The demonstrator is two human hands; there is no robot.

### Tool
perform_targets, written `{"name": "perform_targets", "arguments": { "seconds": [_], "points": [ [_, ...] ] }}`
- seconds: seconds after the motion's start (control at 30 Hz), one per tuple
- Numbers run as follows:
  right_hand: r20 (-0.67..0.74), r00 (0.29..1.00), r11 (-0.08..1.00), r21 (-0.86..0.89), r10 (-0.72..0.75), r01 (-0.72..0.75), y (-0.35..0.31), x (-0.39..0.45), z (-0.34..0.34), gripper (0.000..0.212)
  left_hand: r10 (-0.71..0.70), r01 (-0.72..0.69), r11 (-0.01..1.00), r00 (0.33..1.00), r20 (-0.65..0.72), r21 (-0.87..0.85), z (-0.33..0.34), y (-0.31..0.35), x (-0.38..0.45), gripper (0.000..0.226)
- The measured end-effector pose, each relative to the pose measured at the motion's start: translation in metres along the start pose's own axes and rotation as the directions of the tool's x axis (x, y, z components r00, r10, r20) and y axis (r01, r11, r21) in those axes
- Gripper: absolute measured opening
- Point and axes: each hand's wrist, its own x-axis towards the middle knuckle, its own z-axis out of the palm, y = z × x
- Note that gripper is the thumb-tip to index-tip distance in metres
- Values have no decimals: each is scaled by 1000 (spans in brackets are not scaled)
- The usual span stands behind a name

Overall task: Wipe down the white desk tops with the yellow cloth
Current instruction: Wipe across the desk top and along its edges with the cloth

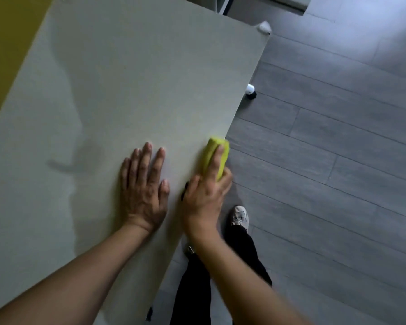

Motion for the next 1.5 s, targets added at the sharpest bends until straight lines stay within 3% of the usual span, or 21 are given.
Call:
{"name": "perform_targets", "arguments": {
  "seconds": [0.13, 0.3, 0.43, 0.57, 0.7, 0.8, 0.9, 1.07, 1.2, 1.33, 1.5],
  "points": [
    [-40, 999, 1000, -8, -24, 24, 3, -1, 5, 78, 11, -11, 1000, 999, -31, -6, 3, -2, 1, 64],
    [-164, 986, 999, -24, 25, -30, -33, 111, -6, 75, 8, -9, 1000, 999, -45, -27, 3, -1, 3, 64],
    [-153, 986, 997, -23, 63, -67, -47, 162, -18, 72, 5, -7, 1000, 998, -60, -24, 2, -1, 5, 64],
    [-191, 981, 1000, -10, -17, 16, -19, 99, 4, 73, 7, -8, 1000, 998, -59, -14, 5, -5, 2, 65],
    [-105, 991, 996, 27, -81, 84, 16, -27, 18, 74, 11, -11, 1000, 998, -61, -10, 6, -6, 1, 65],
    [-70, 997, 999, 12, -34, 35, 23, -61, 21, 77, 16, -17, 1000, 998, -68, -12, 6, -5, -1, 65],
    [-120, 992, 999, -4, -38, 38, 7, -25, 17, 74, 23, -23, 1000, 996, -82, -8, 7, -6, 1, 65],
    [-235, 972, 1000, -21, -3, -2, -33, 127, -2, 68, 14, -15, 1000, 997, -81, -13, 5, -4, 2, 65],
    [-209, 978, 999, -33, 25, -33, -52, 189, -23, 66, 10, -11, 1000, 996, -89, -17, 3, -2, 3, 65],
    [-240, 970, 999, 8, -33, 36, -29, 138, -6, 70, 6, -9, 1000, 995, -98, -30, 4, -3, 1, 65],
    [-113, 976, 982, 13, -184, 187, 28, -38, 14, 75, 4, -7, 999, 997, -81, -41, 4, -4, 2, 65]
  ]
}}
